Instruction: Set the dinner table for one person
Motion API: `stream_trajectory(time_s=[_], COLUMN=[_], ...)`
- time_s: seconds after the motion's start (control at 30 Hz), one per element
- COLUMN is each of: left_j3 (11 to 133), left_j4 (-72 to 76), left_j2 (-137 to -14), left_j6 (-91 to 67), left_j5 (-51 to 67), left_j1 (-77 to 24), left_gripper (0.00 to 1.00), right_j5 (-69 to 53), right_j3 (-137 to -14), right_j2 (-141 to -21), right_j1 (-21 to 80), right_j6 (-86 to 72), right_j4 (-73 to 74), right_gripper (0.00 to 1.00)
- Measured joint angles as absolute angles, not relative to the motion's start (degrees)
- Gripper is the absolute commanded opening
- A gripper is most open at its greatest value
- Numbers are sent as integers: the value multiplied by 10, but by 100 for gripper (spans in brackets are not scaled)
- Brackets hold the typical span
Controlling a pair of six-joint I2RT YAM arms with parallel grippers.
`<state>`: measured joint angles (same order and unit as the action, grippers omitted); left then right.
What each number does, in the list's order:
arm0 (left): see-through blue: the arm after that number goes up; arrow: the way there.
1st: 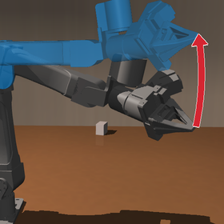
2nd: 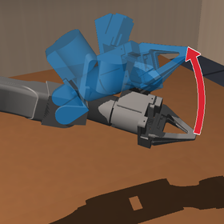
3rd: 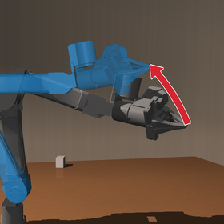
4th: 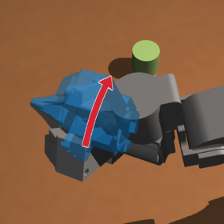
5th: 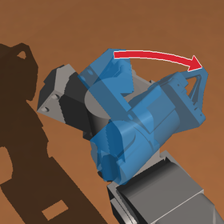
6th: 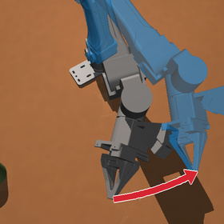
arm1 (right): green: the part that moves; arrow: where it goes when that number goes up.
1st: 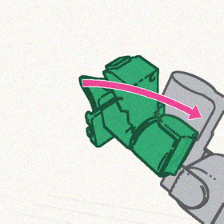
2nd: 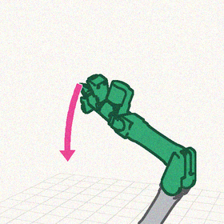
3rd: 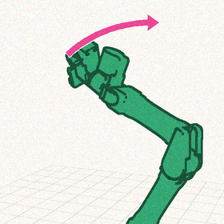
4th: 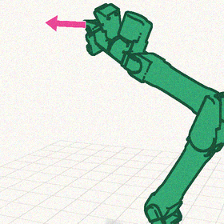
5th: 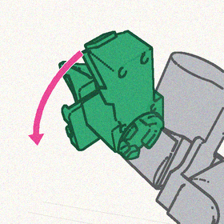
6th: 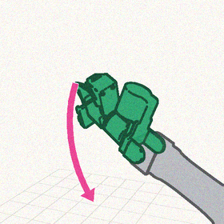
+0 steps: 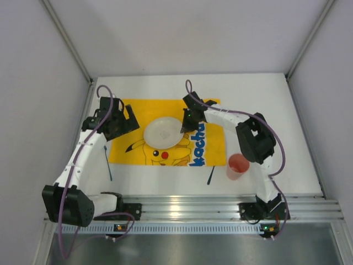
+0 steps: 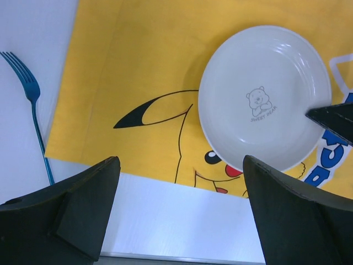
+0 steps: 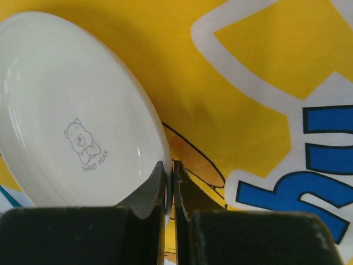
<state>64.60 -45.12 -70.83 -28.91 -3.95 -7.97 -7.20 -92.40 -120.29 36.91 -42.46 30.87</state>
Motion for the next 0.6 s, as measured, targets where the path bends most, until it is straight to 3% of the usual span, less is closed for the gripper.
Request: stream_trajectory(time_s=[0.07,0.1,0.13,0.2,0.43,0.6], left_j3=[638,634,631,624,566,545], left_j4=[-458,-463,-469,-482,-520,-529], left_j2=[-694,-687,-681,-668,-628,-641], left_j6=[-289,-289,-289,-290,-320,-329], left_j5=[-40,-40,-41,-50,-120,-132], left_j1=[-80,-80,-80,-80,-51,19], left_gripper=[98,98,98,98,98,98], right_j5=[-70,-70,-70,-67,-51,-35], right_j3=[-927,-927,-927,-927,-917,-864], right_j2=[-1223,-1229,-1234,-1235,-1219,-1126], right_j1=[373,375,376,379,382,380], right_j6=[-430,-432,-434,-441,-439,-429], right_j4=[304,298,289,279,267,290], right_gripper=[0,5,35,62,68,68])
